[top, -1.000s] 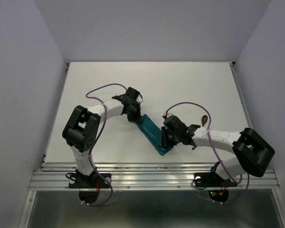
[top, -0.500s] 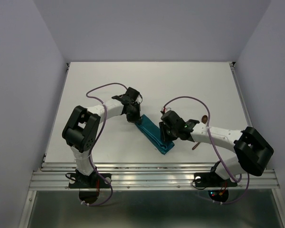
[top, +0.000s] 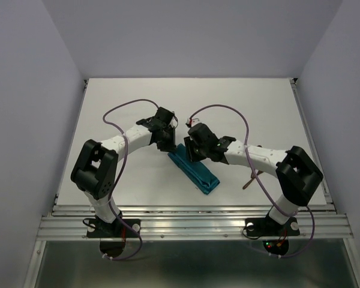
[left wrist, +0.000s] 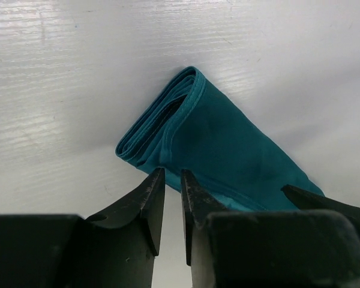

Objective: Fold the napkin into a case and place the utensils inside
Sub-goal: Pick up the top corner of the smaller rectangle folded napkin from the center of the board.

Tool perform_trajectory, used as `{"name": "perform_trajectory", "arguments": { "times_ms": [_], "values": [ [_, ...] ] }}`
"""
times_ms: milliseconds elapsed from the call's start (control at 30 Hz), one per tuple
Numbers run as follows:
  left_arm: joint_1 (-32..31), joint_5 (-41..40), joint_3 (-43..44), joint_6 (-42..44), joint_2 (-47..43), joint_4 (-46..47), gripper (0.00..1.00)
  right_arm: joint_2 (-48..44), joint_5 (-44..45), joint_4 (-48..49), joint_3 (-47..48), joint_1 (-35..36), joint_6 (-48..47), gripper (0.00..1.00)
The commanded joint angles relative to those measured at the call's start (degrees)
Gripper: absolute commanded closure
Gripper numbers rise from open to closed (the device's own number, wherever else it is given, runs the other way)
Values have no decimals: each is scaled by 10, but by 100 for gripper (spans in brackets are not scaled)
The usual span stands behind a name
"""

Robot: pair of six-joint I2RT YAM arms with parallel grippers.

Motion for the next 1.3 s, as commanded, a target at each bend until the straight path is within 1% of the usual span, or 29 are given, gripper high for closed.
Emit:
{"name": "perform_trajectory", "arguments": {
  "times_ms": [0, 200, 400, 467, 567, 667, 767, 833, 933, 1133, 1233, 1267],
  "values": [
    [2, -25, 21, 20, -37, -25, 69, 23, 2, 41, 39, 4, -18, 62],
    [3, -31, 19, 22, -38, -34, 60, 50, -6, 56, 65, 4, -22, 62],
    [12, -45, 13, 12, -67, -46, 60, 75, -23, 58, 99, 4, -47, 62],
    [29, -43, 8, 5, -87, -51, 60, 89, -34, 50, 115, 4, -59, 56],
    [51, -41, -8, -5, -108, -52, 60, 107, -38, 44, 129, 4, -72, 54],
    [98, -32, -29, -14, -140, -49, 61, 120, -38, 38, 138, 15, -101, 48],
    [126, -22, -49, -14, -154, -47, 62, 130, -34, 31, 146, 20, -121, 46],
    [150, -18, -60, -13, -166, -49, 61, 137, -34, 32, 148, 26, -151, 42],
    [175, -4, -71, -11, -168, -46, 61, 143, -34, 37, 150, 31, -171, 42],
    [178, 16, -79, -14, -171, -32, 61, 171, -34, 34, 168, 37, -204, 42],
    [178, 24, -80, -14, -168, -28, 62, 180, -26, 33, 175, 37, -211, 45],
    [178, 27, -82, -14, -167, -26, 62, 184, -23, 34, 176, 37, -212, 48]
  ]
}}
